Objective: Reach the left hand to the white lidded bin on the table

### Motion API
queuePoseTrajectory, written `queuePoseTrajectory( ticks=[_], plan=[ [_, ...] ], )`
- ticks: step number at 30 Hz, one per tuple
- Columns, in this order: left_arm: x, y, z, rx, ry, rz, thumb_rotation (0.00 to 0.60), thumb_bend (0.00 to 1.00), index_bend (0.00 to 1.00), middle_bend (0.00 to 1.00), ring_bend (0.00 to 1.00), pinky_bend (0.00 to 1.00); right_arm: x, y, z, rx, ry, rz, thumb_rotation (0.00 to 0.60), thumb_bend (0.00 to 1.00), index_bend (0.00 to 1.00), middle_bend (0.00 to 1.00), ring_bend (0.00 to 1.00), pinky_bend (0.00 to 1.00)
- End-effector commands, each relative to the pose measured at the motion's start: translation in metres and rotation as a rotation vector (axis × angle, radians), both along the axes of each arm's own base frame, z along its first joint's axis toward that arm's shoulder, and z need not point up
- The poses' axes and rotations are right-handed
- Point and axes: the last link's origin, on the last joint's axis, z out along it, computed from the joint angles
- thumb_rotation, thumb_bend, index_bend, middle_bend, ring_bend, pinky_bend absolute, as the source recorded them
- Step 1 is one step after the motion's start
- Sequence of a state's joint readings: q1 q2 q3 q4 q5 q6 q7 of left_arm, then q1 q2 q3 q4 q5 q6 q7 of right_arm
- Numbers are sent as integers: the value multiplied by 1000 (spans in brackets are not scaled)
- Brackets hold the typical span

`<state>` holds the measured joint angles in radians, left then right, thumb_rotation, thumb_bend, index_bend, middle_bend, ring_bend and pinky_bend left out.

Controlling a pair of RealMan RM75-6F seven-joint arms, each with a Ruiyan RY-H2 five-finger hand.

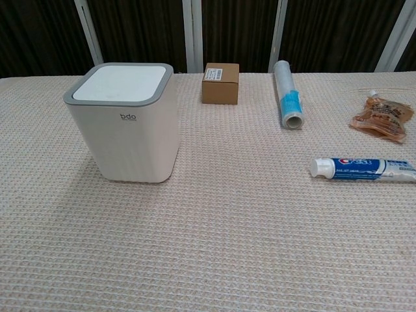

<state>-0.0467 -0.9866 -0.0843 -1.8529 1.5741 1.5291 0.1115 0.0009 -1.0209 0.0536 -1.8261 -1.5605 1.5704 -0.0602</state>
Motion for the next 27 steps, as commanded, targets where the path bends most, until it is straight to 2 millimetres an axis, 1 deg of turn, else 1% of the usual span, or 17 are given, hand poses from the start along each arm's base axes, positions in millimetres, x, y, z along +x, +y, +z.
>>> queuePoseTrajectory(
  ticks=[1, 4, 5, 7, 8, 10, 11, 13, 16, 21, 27],
  plan=[
    [26, 41, -2, -51, 15, -98, 600, 535, 224, 770, 704, 641, 1, -1, -3, 2, 3, 3, 600, 303, 117, 13, 23, 61],
    [44, 63, -12, -103, 56, -148, 600, 675, 229, 837, 769, 673, 2, -2, -4, 4, 8, 2, 600, 303, 117, 13, 24, 61],
    [50, 68, -16, -125, 67, -157, 600, 705, 234, 852, 783, 676, 2, -2, -5, 3, 10, 1, 600, 303, 117, 13, 24, 61],
    [62, 77, -23, -171, 87, -167, 600, 726, 246, 860, 790, 676, 2, -3, -6, 3, 11, 0, 600, 303, 117, 13, 26, 61],
    [71, 81, -27, -193, 89, -181, 600, 731, 254, 861, 792, 676, 2, -4, -7, 4, 12, -2, 600, 303, 117, 13, 26, 61],
    [82, 85, -31, -209, 87, -195, 600, 737, 267, 863, 793, 676, 2, -4, -8, 4, 13, -3, 600, 303, 117, 13, 27, 61],
    [91, 87, -35, -218, 91, -212, 600, 738, 271, 863, 794, 676, 2, -5, -9, 5, 13, -3, 600, 303, 117, 13, 28, 61],
    [102, 88, -41, -232, 100, -229, 600, 738, 277, 863, 794, 676, 2, -6, -9, 3, 13, -4, 600, 303, 117, 13, 30, 61],
    [112, 89, -49, -258, 116, -236, 600, 738, 277, 864, 794, 676, 2, -7, -9, -4, 10, -5, 600, 303, 117, 13, 32, 61],
    [126, 89, -61, -285, 157, -243, 600, 737, 275, 866, 795, 676, 2, -7, -8, -11, 5, -6, 600, 303, 117, 13, 33, 61],
    [132, 94, -76, -309, 182, -220, 600, 737, 273, 867, 795, 676, 2, -7, -6, -17, 1, -8, 600, 303, 117, 13, 34, 61]
  ],
)
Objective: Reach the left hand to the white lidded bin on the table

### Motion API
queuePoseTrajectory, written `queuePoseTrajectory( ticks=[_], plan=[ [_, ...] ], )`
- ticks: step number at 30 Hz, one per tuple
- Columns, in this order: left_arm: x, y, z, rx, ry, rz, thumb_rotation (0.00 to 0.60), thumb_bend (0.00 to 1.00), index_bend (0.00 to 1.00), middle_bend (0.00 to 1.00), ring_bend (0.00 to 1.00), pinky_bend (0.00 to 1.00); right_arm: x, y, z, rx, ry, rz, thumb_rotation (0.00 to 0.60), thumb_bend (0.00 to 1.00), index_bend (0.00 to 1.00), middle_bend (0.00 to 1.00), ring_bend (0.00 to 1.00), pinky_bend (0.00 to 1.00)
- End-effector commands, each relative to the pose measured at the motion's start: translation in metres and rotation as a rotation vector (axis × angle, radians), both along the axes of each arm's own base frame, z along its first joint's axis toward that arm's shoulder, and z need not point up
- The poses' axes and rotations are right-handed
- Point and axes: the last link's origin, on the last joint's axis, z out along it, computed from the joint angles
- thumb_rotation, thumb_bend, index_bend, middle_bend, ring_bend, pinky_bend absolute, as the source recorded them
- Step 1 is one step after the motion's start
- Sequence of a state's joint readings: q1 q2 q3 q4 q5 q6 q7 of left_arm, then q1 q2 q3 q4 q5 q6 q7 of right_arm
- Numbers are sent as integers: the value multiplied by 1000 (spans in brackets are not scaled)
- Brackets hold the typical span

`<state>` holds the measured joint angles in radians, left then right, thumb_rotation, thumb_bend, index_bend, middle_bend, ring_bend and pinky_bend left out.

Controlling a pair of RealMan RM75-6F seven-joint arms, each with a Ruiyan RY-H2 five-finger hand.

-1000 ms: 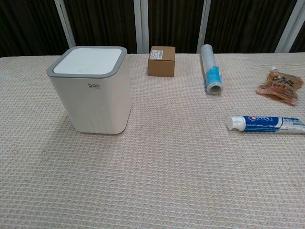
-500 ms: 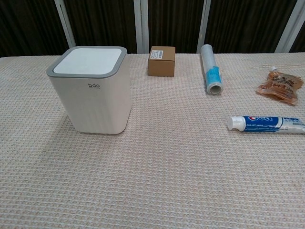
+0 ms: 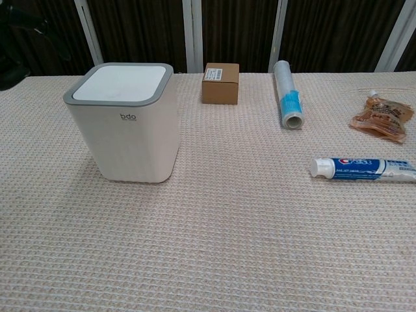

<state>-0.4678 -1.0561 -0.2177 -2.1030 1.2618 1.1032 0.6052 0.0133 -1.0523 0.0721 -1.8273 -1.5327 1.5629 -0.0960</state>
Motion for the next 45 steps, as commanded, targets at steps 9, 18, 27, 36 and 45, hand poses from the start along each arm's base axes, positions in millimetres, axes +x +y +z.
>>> queuePoseTrajectory(
  ticks=[9, 18, 27, 36, 45],
  plan=[
    [9, 5, -23, -47, 29, 3, 600, 737, 273, 868, 795, 676, 0, 0, 1, -5, -3, 0, 600, 303, 117, 13, 35, 61],
    [6, 4, -31, -67, 59, 14, 600, 737, 285, 869, 795, 676, -1, 0, 4, -12, -9, -1, 600, 303, 117, 13, 35, 61],
    [7, 3, -39, -91, 106, 9, 600, 737, 286, 870, 796, 676, 0, 0, 4, -14, -11, 0, 600, 303, 117, 13, 35, 61],
    [6, -1, -39, -97, 138, 17, 600, 737, 290, 872, 798, 676, -1, 0, 5, -16, -13, -1, 600, 303, 117, 13, 37, 61],
    [26, -3, -13, 53, -29, -45, 600, 557, 299, 727, 696, 670, 0, 0, 5, -14, -10, 0, 600, 303, 117, 13, 37, 61]
  ],
)
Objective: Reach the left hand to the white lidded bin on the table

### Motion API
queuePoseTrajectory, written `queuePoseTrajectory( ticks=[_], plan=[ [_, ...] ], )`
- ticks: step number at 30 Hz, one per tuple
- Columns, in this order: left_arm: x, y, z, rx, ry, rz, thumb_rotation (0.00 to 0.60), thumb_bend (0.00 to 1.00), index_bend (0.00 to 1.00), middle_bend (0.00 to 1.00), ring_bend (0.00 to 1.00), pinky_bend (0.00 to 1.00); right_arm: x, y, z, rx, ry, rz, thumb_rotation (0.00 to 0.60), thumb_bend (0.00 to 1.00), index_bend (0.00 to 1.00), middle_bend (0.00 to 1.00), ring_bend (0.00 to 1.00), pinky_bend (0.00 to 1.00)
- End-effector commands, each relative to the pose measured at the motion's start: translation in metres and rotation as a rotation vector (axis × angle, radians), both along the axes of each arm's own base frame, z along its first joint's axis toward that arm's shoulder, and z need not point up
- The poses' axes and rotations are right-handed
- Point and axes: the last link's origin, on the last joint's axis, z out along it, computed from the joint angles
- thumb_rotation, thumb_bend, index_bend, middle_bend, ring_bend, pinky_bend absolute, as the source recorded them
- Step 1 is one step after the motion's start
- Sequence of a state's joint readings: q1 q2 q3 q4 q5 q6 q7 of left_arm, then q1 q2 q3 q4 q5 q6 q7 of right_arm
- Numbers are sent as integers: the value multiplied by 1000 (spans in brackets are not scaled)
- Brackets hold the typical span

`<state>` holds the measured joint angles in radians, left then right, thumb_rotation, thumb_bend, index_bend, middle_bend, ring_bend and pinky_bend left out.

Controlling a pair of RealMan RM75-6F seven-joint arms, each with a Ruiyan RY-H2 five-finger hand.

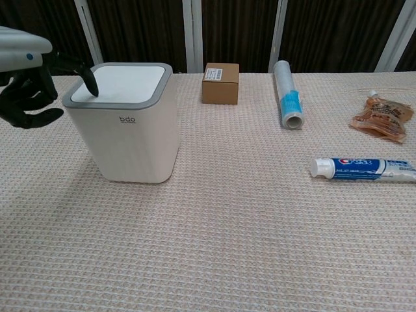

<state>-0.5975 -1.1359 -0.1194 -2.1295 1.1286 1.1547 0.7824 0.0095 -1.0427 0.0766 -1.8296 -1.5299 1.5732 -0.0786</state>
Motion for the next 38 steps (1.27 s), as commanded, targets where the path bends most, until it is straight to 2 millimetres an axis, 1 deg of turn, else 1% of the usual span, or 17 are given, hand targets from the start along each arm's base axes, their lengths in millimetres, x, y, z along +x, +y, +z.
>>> queuePoseTrajectory(
  ticks=[1, 2, 3, 4, 5, 8, 10, 11, 13, 16, 18, 21, 25, 28, 33, 38],
  plan=[
    [12, -2, 22, 142, -158, -48, 600, 525, 297, 658, 638, 648, 0, 0, 0, 1, 0, -1, 600, 303, 117, 13, 37, 61],
    [11, -4, 28, 184, -190, -51, 600, 488, 295, 575, 562, 609, 0, 0, 0, 1, 0, -1, 600, 303, 117, 13, 37, 61],
    [7, -10, 34, 239, -216, -45, 600, 465, 293, 520, 509, 576, 0, 0, -1, 2, 0, -2, 600, 304, 117, 13, 37, 61],
    [3, -15, 38, 268, -218, -36, 600, 431, 290, 453, 434, 517, -1, -1, -1, 3, 0, -3, 600, 304, 117, 13, 38, 61],
    [-2, -20, 41, 292, -213, -19, 600, 405, 285, 407, 373, 452, -1, -1, -1, 5, 0, -3, 600, 304, 117, 13, 38, 61],
    [-21, -45, 52, 355, -172, 58, 600, 361, 276, 339, 272, 309, 0, 0, -2, 10, 2, -1, 600, 303, 117, 13, 38, 61],
    [-32, -57, 55, 375, -159, 91, 600, 329, 275, 319, 241, 273, 0, 0, -3, 13, 4, 0, 600, 304, 117, 13, 38, 61],
    [-41, -66, 59, 394, -153, 110, 600, 305, 273, 308, 230, 257, 1, 0, -3, 13, 4, 1, 600, 304, 117, 13, 38, 61],
    [-52, -77, 62, 413, -146, 117, 600, 277, 257, 291, 215, 239, 1, 0, -4, 13, 6, 1, 600, 304, 117, 13, 38, 61],
    [-76, -102, 69, 452, -148, 125, 600, 271, 240, 281, 192, 226, 2, 1, -4, 12, 8, 2, 600, 303, 117, 13, 38, 61],
    [-89, -112, 73, 470, -160, 140, 600, 271, 240, 269, 183, 209, 2, 1, -4, 13, 9, 3, 600, 303, 117, 13, 38, 61],
    [-112, -129, 80, 508, -167, 210, 600, 271, 239, 233, 139, 159, 2, 2, -5, 22, 11, 5, 600, 303, 117, 13, 38, 61],
    [-134, -139, 87, 553, -187, 277, 600, 270, 236, 185, 95, 130, 2, 1, -5, 31, 16, 13, 600, 303, 117, 13, 38, 61],
    [-145, -141, 87, 533, -213, 308, 600, 257, 234, 176, 89, 128, 3, 1, -5, 34, 22, 23, 600, 303, 117, 13, 38, 61],
    [-151, -136, 90, 480, -229, 314, 600, 244, 231, 174, 89, 111, 3, 1, -5, 36, 22, 27, 600, 303, 117, 13, 38, 61],
    [-156, -134, 95, 493, -239, 331, 600, 216, 229, 177, 89, 96, 3, 1, -6, 37, 24, 27, 600, 304, 117, 13, 36, 61]
  ],
)
